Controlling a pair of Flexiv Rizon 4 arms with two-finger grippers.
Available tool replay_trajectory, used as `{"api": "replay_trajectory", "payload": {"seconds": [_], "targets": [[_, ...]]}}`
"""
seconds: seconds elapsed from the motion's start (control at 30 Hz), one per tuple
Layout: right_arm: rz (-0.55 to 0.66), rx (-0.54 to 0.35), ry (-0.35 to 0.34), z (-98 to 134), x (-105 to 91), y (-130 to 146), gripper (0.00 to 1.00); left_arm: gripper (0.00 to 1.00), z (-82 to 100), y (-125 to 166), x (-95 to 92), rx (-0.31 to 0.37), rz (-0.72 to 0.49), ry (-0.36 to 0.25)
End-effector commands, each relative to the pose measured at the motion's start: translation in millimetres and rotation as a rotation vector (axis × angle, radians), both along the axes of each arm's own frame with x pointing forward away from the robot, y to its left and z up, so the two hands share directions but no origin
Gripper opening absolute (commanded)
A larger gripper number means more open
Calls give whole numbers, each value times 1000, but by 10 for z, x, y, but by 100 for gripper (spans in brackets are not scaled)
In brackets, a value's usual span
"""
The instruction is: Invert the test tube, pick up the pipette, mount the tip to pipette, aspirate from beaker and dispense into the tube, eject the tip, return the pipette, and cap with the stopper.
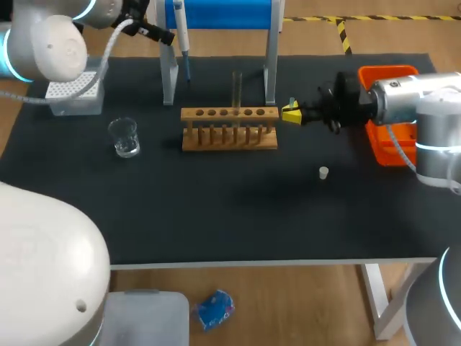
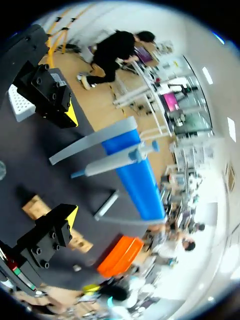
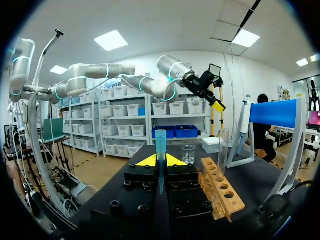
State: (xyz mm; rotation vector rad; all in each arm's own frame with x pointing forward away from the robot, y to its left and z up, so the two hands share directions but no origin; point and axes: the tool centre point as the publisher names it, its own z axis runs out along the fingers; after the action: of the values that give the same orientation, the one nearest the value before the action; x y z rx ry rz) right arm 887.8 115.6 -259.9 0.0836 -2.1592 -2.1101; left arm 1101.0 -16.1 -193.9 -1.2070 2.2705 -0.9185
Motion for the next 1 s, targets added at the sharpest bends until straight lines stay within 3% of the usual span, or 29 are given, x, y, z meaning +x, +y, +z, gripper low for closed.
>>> {"api": "replay_trajectory", "payload": {"seconds": [0.03,0.2,0.6,1.0], "targets": [[-1,-1,-1,3,-4,-5,0,100,-117,-115,276,50,187,-27],[-1,-1,-1,3,-4,-5,0,100,-64,-122,348,36,237,-46],[-1,-1,-1,3,-4,-5,0,100,12,-302,176,22,389,-91],[-1,-1,-1,3,-4,-5,0,100,-135,-395,376,-29,471,-65]]}}
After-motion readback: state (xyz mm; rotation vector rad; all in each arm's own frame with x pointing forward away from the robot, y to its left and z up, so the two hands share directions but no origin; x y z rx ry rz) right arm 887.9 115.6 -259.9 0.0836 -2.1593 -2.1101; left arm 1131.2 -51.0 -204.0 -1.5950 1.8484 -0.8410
